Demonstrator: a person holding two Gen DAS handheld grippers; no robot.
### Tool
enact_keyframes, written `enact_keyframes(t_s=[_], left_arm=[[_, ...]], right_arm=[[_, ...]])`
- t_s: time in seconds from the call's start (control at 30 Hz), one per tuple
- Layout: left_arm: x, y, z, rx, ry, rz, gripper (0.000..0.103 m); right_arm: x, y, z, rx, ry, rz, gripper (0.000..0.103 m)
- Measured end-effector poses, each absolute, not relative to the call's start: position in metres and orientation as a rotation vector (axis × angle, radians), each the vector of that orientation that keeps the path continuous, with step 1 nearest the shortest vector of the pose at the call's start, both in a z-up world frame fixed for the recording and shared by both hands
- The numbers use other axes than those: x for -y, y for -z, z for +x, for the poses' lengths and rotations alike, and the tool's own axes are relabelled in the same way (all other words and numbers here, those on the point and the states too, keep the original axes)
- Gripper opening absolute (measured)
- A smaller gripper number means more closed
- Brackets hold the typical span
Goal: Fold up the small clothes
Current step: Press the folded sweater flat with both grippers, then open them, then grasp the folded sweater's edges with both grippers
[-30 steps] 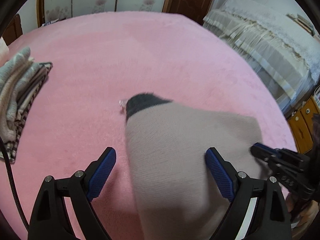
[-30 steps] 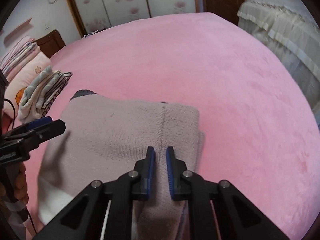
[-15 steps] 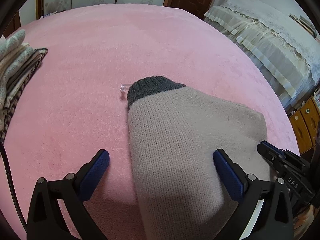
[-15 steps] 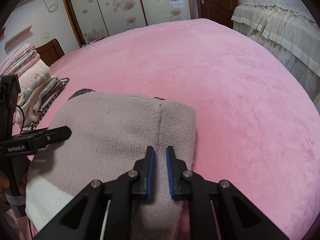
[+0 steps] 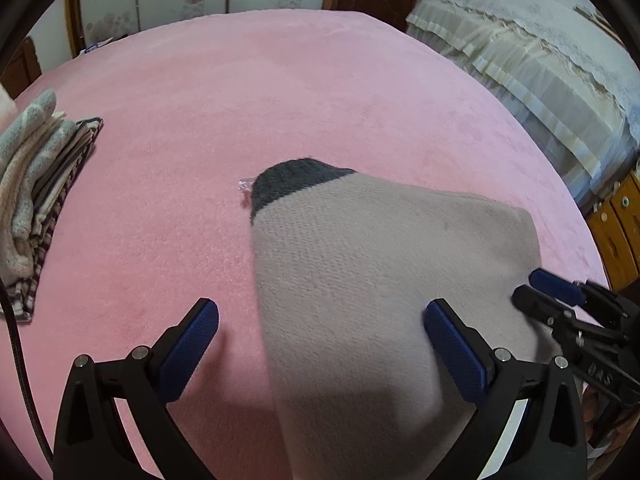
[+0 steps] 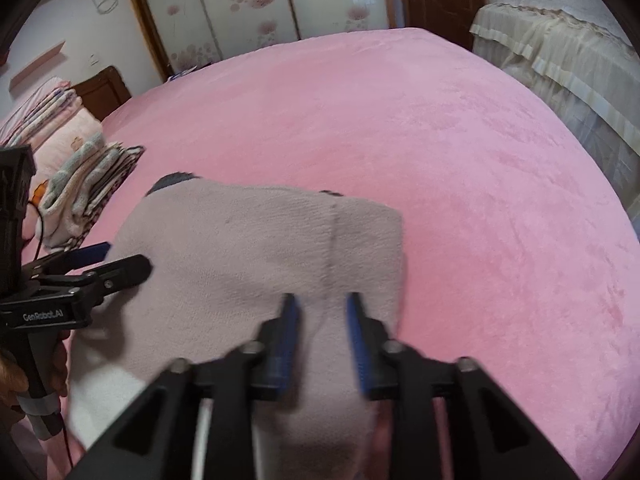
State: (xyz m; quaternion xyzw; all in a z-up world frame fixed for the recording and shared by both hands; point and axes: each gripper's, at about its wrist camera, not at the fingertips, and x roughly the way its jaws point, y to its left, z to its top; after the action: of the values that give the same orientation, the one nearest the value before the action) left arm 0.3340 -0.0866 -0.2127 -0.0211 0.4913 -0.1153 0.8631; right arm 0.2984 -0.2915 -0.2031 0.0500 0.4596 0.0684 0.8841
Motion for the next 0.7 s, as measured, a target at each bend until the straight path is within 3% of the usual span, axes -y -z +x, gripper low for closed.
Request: enact_keyframes(t_s=[0.13,0.47,0.7], left_arm=[[0.087,0.188,0.319,-1.024,0.272,-0.026,0.103],[0.081,0.116,0.276,-0.962,0.326,0.007,0.103],[0.085,0.093,0.244,-0.904,0.367,0.054,0.103]], right_arm=[[0.27,0.177,0.281,-0.907,-0.112,0.005,0.075],[0.269,0.101,0.233,-0.833,-0.098,-0.002,0.078],[0.289,0.091,0.217,-0.878,-0.099,0.073,0.082]])
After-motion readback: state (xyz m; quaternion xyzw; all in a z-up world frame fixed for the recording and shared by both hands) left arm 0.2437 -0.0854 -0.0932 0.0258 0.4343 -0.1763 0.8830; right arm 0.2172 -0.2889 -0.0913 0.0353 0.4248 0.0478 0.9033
